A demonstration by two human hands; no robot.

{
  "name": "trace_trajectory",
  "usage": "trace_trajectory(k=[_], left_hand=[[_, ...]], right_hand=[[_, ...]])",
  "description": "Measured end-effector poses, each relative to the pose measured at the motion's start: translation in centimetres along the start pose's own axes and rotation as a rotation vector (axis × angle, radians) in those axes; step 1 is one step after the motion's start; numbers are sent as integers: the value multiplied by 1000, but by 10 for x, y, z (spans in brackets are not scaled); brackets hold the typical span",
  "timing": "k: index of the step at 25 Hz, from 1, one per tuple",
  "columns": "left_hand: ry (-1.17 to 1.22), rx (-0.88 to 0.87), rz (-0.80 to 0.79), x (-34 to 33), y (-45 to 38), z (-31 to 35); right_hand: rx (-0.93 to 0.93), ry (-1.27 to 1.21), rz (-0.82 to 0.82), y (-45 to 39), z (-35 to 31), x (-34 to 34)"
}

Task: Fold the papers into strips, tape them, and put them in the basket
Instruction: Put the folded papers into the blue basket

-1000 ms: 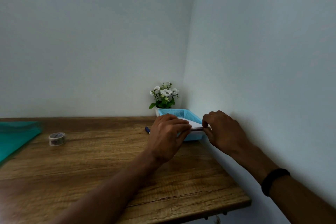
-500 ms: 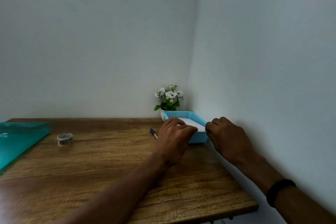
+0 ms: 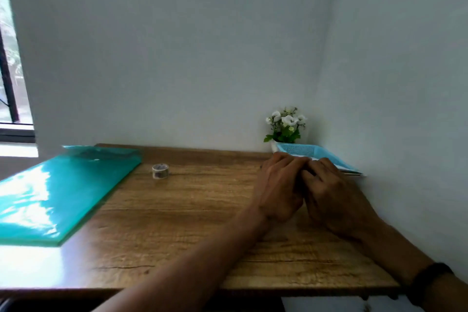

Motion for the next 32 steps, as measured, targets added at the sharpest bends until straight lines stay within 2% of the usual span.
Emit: trace_trajectory(k=[4, 7, 9, 11, 13, 15, 19, 24, 27, 32], left_hand=[[-145, 99, -28, 53, 35, -40], [-380, 276, -28, 104, 60, -81], [-485, 456, -73, 137, 77, -123], [-464, 669, -128, 164, 96, -167], [-376, 781, -148, 174, 109, -199], [-343, 796, -141, 174, 113, -219], [-295, 760, -110, 157, 91, -227], [-212, 713, -96, 94, 54, -206], [-215, 683, -164, 49, 34, -200], [-180, 621, -161, -3, -5, -205]], right_hand=[[52, -191, -100, -34, -53, -34], [-188, -172, -250, -56, -59, -62], [-359, -102, -315, -64, -50, -70], [-419, -23, -382, -68, -38, -78], [-448, 14, -458, -67, -28, -85], [-453, 51, -505, -63, -23, -92], [-418, 66, -492, -59, -17, -101], [-380, 54, -457, -69, -16, -114], [-419, 27, -460, -78, -8, -125], [-457, 59, -454, -93, 6, -158]])
Point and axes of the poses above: each hand's wrist, its own y-axis away from the middle knuckle, its own x-axis out of the back of the hand, z = x × y, the point moved 7 cm from there along -y, towards the middle knuckle, and after that the axes turned 5 degrees about -y, right-handed, at the moved point
